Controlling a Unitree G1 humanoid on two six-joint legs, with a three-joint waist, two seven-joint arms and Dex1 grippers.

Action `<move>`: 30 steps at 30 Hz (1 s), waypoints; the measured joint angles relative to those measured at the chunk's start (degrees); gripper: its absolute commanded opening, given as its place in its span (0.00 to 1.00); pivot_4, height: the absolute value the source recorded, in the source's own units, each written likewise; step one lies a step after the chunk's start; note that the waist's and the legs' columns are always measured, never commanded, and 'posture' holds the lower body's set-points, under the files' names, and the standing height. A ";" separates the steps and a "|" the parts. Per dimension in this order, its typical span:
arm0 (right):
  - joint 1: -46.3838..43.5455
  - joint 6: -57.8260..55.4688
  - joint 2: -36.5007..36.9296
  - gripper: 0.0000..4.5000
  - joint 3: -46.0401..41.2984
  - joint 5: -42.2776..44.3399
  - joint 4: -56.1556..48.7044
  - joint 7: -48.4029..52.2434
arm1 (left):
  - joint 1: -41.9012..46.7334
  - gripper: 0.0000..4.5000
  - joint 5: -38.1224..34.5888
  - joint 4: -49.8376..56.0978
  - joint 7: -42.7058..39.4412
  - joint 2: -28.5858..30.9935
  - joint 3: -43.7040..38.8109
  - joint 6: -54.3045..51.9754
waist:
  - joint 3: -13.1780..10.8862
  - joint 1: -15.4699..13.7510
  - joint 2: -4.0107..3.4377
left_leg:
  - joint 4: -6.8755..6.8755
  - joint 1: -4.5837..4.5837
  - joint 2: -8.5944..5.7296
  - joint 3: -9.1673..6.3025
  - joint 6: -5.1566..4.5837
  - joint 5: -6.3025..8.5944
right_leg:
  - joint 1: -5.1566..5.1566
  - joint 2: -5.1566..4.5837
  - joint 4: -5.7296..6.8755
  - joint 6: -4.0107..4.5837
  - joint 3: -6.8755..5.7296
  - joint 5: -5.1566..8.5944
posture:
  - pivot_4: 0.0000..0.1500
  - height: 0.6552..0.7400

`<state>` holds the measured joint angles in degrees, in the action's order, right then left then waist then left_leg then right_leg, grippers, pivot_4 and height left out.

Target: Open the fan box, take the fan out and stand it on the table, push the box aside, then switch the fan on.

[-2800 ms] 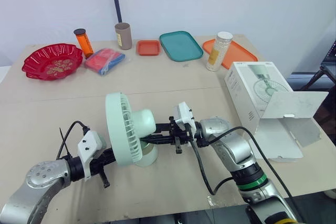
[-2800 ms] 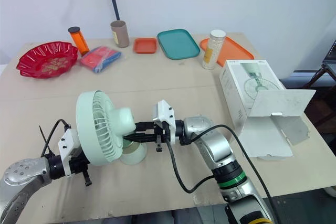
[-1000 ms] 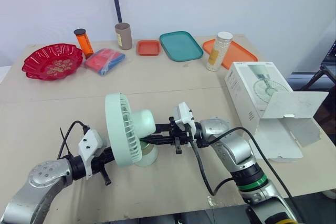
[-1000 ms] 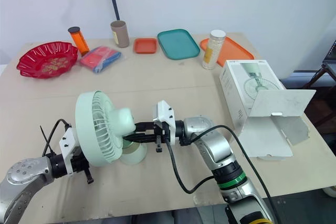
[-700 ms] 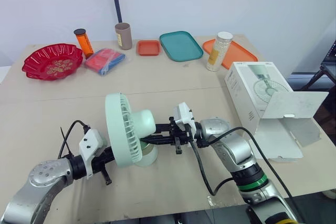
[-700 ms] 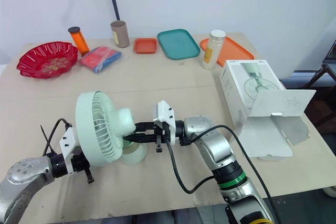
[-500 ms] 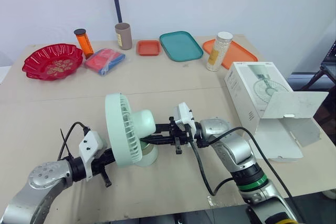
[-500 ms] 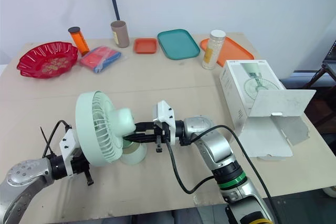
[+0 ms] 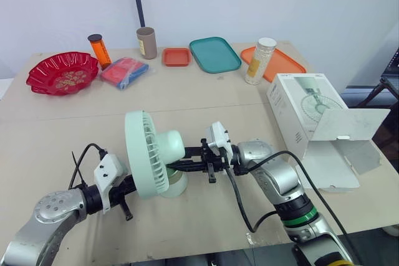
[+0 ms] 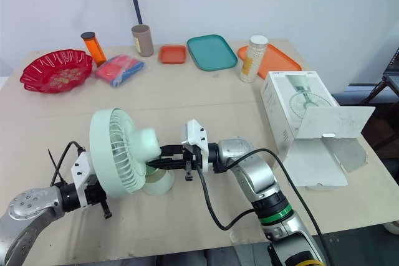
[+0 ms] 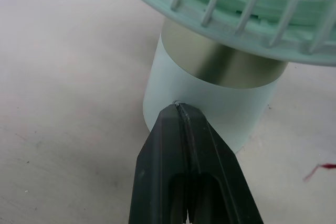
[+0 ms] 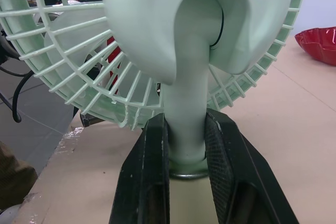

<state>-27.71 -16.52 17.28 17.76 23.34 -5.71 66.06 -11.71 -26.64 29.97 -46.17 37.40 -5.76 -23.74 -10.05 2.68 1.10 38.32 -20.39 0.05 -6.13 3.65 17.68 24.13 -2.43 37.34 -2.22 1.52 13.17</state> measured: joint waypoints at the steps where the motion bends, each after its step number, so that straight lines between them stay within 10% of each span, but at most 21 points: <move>1: 0.00 0.00 0.01 0.13 0.00 0.00 0.00 0.00 | 0.02 0.01 0.00 0.00 0.04 0.00 0.03 -0.02 | 0.00 0.00 0.00 | 0.00 0.00 0.00 0.00 0.00 0.00 | 0.00 0.00 0.00 0.00 0.00 0.00 | 1.00 1.00; 30: 0.00 0.00 -0.04 0.13 0.00 -0.08 -0.01 -0.06 | 0.23 0.01 -0.77 0.15 0.65 0.00 0.16 -1.17 | 0.01 -0.01 -0.02 | 0.01 0.02 -0.01 0.00 0.00 0.00 | -0.03 0.00 0.00 0.00 0.00 0.00 | 1.00 1.00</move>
<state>-27.71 -16.52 17.24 17.76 23.26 -5.72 66.00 -11.48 -27.41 30.13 -45.53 37.40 -5.60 -24.91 -10.04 2.66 1.08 38.32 -20.36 0.05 -6.14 3.65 17.68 24.10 -2.43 37.34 -2.22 1.52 13.18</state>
